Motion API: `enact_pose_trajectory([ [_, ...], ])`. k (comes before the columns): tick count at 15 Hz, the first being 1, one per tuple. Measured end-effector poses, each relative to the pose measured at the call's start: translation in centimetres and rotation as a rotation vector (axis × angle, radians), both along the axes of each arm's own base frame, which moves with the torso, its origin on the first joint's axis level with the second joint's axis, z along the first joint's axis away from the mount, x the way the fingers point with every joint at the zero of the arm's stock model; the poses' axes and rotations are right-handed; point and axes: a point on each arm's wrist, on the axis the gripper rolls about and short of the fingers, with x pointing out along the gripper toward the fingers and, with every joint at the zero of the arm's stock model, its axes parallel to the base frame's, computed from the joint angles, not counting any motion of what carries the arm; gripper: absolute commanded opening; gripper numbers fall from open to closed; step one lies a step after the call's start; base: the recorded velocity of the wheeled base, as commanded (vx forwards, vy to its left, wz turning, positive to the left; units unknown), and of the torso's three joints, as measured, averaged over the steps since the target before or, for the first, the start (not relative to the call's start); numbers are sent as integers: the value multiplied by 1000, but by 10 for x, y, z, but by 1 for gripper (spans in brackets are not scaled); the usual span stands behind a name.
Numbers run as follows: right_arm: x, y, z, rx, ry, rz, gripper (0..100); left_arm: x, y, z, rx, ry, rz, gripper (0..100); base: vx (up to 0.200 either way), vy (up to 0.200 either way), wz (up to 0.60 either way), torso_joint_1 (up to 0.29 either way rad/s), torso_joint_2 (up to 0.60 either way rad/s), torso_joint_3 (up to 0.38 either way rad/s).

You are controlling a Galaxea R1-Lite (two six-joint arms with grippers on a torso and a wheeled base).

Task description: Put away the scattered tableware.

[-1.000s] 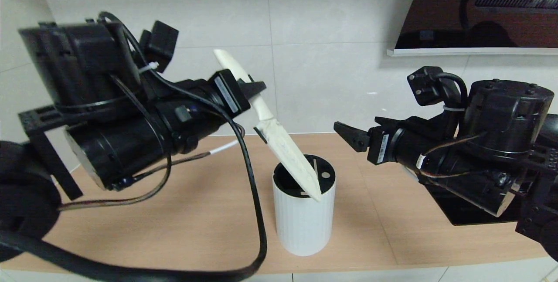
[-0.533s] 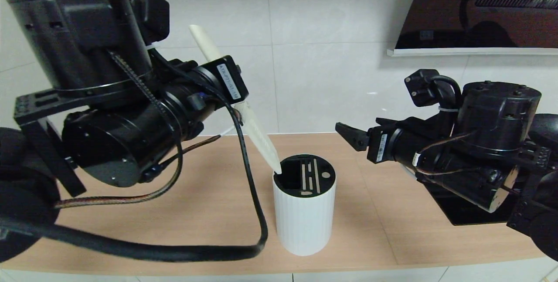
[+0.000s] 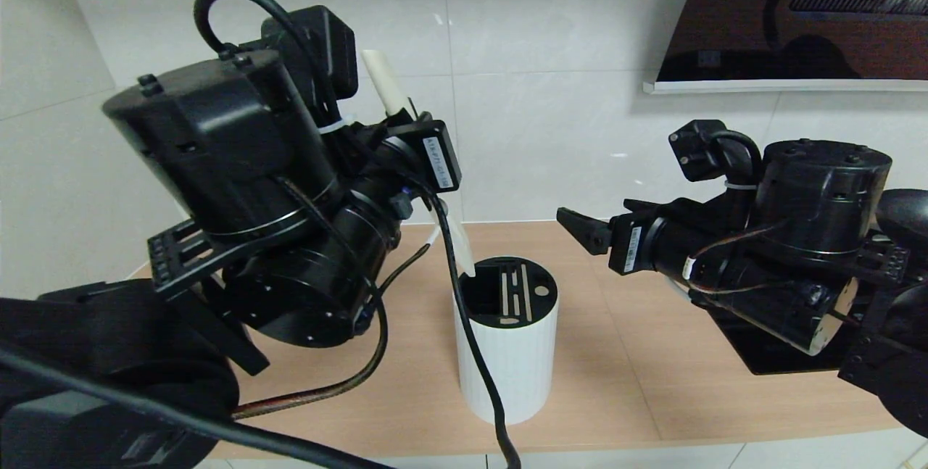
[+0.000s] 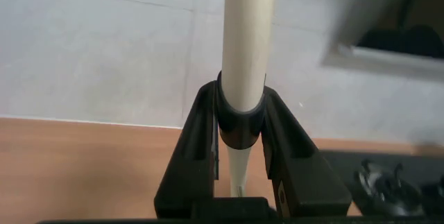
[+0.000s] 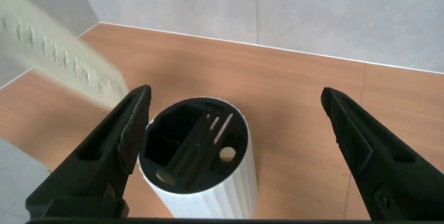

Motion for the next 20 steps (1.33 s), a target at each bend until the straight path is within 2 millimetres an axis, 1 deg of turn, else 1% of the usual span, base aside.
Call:
enact_pose_trajectory([
  [4,0,0,-1,-1,2,0,100,1,-10,-15,31,30,-17,0,0,0,0,0,0,0],
  [10,0,0,-1,-4,3,0,100,10,-23,-34,42,42,-21,0,0,0,0,0,0,0],
  [13,0,0,-2,-4,4,0,100,13,-26,-37,28,28,-21,0,0,0,0,0,0,0],
  [20,1,1,-4,-10,9,-3,100,21,-34,-54,53,50,-22,0,0,0,0,0,0,0],
])
